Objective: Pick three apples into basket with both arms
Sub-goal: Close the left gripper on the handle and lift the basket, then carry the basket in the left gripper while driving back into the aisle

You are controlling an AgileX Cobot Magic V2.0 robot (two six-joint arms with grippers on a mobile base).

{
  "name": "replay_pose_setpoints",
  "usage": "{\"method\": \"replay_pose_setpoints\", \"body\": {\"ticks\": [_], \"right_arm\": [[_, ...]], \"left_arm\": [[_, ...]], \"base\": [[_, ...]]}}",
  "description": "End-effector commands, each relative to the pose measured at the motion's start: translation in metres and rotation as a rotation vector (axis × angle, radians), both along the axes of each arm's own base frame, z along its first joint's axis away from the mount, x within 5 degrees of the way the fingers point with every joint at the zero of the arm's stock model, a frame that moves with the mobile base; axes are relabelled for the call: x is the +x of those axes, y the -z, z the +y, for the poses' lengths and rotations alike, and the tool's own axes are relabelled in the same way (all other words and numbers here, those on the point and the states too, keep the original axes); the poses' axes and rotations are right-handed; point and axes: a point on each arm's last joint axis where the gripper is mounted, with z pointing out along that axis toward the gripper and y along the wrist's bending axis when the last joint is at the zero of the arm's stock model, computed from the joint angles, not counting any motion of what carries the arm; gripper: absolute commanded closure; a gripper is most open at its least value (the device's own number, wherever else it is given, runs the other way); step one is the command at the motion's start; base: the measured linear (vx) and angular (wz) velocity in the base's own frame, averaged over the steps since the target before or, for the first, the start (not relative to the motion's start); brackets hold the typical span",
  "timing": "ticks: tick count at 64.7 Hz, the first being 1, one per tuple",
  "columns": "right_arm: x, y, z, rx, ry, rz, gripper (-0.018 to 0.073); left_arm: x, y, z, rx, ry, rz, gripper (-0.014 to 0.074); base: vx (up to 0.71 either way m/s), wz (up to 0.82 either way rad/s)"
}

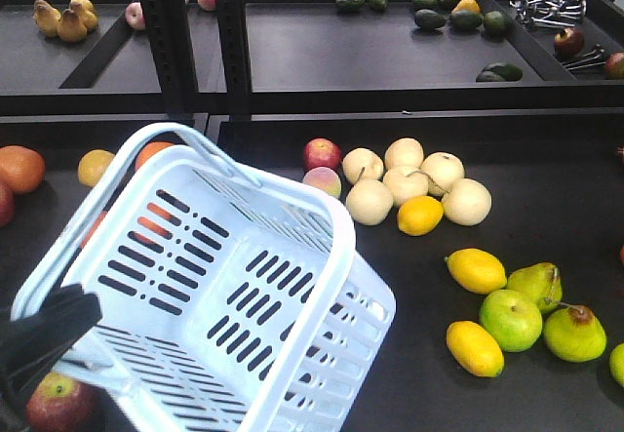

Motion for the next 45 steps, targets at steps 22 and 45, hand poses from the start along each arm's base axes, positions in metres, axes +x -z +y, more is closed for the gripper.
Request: {"method": "replay_pose_setpoints", "body": {"ticks": [22,45], "right_arm": [[0.0003,-0.0025,-0.0006,-0.016,0.007,-0.062,0.0567],[0.0003,-0.0025,-0.0006,-0.016,0.007,-0.062,0.0567]], "left_arm": [[-0.0153,0.0080,0.0052,0.022,-0.020,-0.055,0.0604],[-0.0153,0.0080,0.0052,0.021,-0.020,-0.054,0.0603]], "base": [[0.00,0.00],[0.00,0.00]]}}
